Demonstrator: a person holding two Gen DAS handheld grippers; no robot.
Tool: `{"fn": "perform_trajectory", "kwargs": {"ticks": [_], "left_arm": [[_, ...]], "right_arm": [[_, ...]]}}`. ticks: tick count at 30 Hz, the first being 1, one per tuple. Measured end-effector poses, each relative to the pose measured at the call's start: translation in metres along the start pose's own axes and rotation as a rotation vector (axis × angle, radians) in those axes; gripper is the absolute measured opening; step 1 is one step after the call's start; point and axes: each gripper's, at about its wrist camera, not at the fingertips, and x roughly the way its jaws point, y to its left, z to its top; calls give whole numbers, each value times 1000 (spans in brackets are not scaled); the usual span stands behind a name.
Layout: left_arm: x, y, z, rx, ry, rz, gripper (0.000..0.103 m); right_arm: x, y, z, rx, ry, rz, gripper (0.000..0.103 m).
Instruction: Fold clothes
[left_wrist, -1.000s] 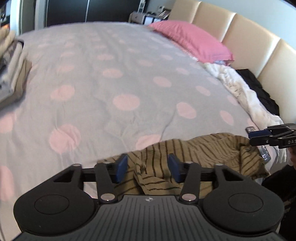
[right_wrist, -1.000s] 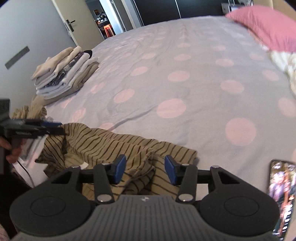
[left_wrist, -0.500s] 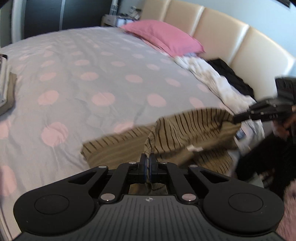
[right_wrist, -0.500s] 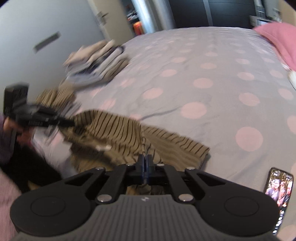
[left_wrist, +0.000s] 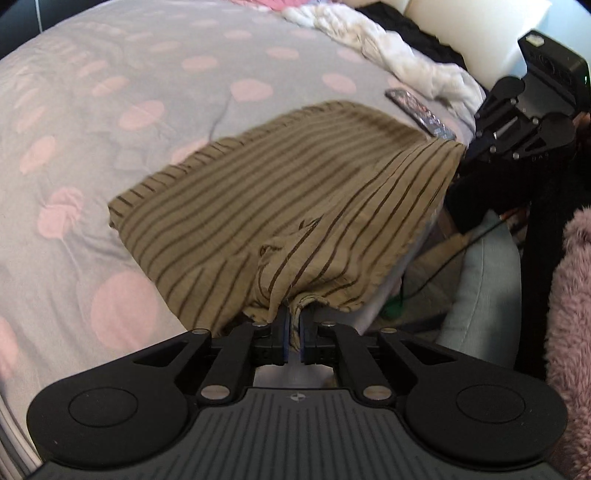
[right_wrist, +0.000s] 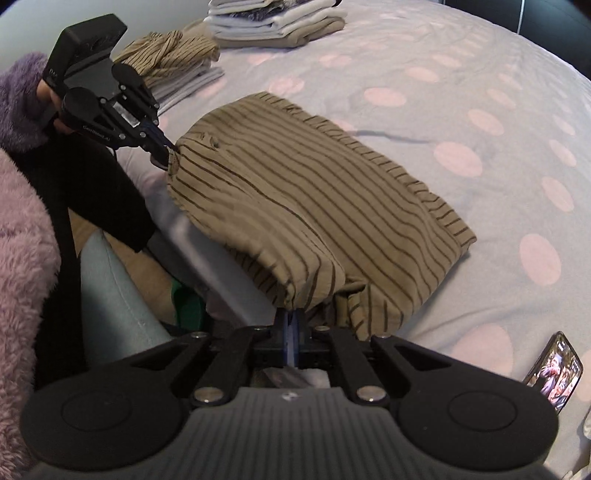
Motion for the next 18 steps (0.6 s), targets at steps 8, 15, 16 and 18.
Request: {"fn": "perform_trajectory", "kwargs": {"ticks": [8, 15, 16, 18], "left_arm": [[-20, -11, 0, 33, -70, 0, 29], [-15, -38, 11, 194, -128, 115, 47], [-9, -43, 13, 234, -122, 144, 48], [3, -51, 16, 311, -99, 186, 48]], "right_arm": [[-17, 15, -5, -52, -3, -40, 24], [-4, 36, 12, -181, -50, -85, 43], [2, 41, 16, -222, -45, -96, 43], [14, 49, 23, -290, -34, -116, 46]]}}
